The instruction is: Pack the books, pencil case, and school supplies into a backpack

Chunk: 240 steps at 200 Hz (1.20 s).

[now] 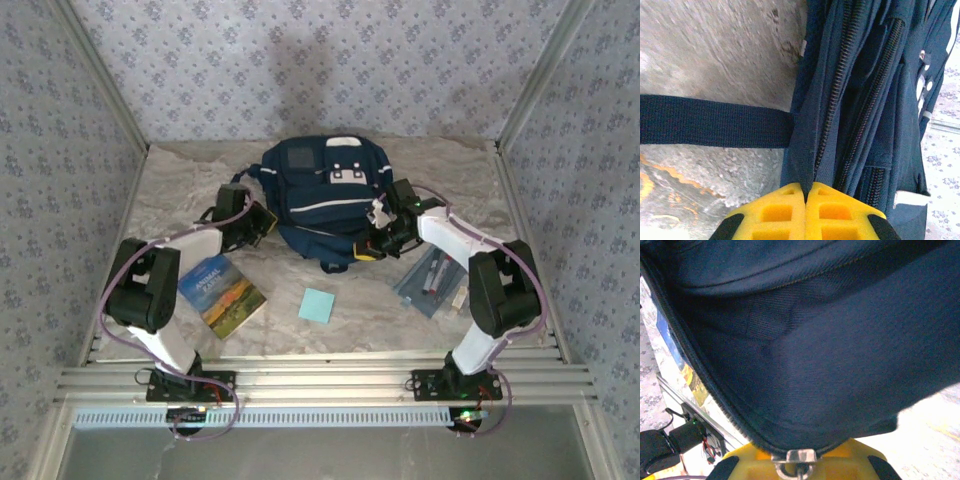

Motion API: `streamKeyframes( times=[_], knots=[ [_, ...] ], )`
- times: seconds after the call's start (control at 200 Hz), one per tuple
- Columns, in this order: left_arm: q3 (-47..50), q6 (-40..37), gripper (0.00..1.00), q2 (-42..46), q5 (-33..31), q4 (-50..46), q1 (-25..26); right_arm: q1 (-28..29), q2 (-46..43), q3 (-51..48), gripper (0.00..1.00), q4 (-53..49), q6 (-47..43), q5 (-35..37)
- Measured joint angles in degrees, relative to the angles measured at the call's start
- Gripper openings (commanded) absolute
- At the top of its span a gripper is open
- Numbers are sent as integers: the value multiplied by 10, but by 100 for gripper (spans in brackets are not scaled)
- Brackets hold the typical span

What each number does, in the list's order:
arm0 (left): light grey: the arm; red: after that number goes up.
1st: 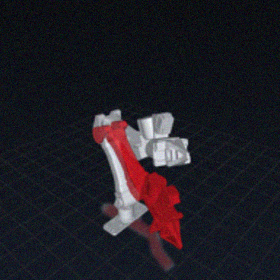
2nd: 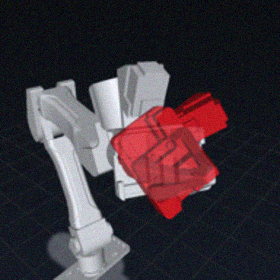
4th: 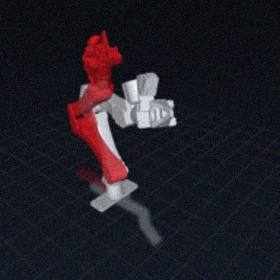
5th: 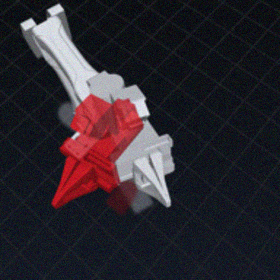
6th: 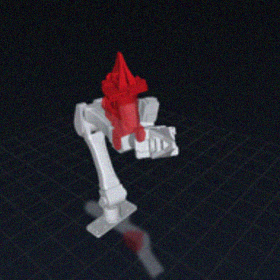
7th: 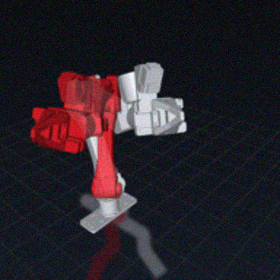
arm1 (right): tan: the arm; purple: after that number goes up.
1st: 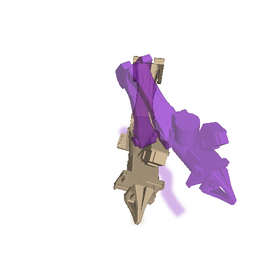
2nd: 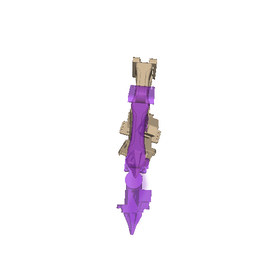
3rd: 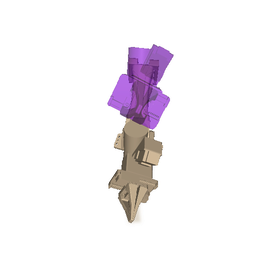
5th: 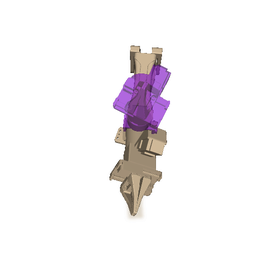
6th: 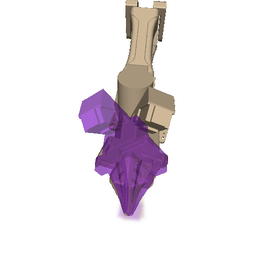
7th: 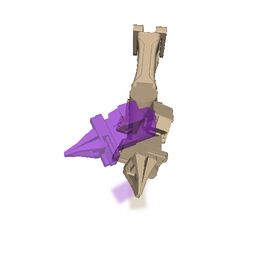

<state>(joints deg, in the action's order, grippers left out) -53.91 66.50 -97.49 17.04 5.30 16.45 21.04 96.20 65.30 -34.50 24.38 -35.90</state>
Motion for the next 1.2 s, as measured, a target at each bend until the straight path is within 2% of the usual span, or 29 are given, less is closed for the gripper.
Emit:
streamKeyframes(
  times=[0.09, 0.125, 0.23, 0.25, 0.27, 0.525, 0.665, 0.894, 0.959, 0.994, 1.054, 1.089, 1.109, 1.144, 1.199],
  knots=[
    [-11, -16, 42, 3, -12, -16, -17, 30, 12, 0, 0, 37, 26, -6],
    [-12, -23, 56, 10, -19, -22, -26, 44, 20, 0, 0, 58, 44, -6],
    [-7, -26, 82, 48, -36, -48, -40, 83, 55, 15, 0, 119, 104, -9],
    [-4, -20, 94, 58, -40, -52, -41, 90, 62, 20, 0, 132, 115, -10],
    [0, -22, 99, 71, -40, -57, -40, 95, 68, 24, 0, 145, 130, -10],
    [80, 14, 100, 252, -62, -115, -20, 132, 142, 118, 0, 311, 274, -31],
    [132, 74, 99, 280, -80, -113, 6, 148, 164, 165, 0, 347, 312, -44],
    [141, 131, 94, 216, -105, -61, 34, 171, 178, 174, 0, 392, 352, -52],
    [136, 141, 90, 190, -111, -39, 37, 173, 180, 174, 0, 395, 359, -53],
    [132, 145, 84, 181, -115, -30, 40, 173, 180, 173, 0, 395, 362, -53],
    [124, 147, 63, 170, -122, -17, 43, 173, 180, 168, 0, 402, 365, -53],
    [120, 151, 46, 167, -128, -8, 46, 172, 180, 164, 0, 409, 367, -54],
    [120, 154, 33, 166, -130, -3, 47, 172, 180, 162, 0, 411, 369, -55],
    [119, 153, 2, 164, -137, 8, 49, 172, 180, 156, 0, 415, 369, -57],
    [119, 153, 0, 161, -144, 19, 50, 173, 179, 148, 0, 416, 369, -65]
  ],
)
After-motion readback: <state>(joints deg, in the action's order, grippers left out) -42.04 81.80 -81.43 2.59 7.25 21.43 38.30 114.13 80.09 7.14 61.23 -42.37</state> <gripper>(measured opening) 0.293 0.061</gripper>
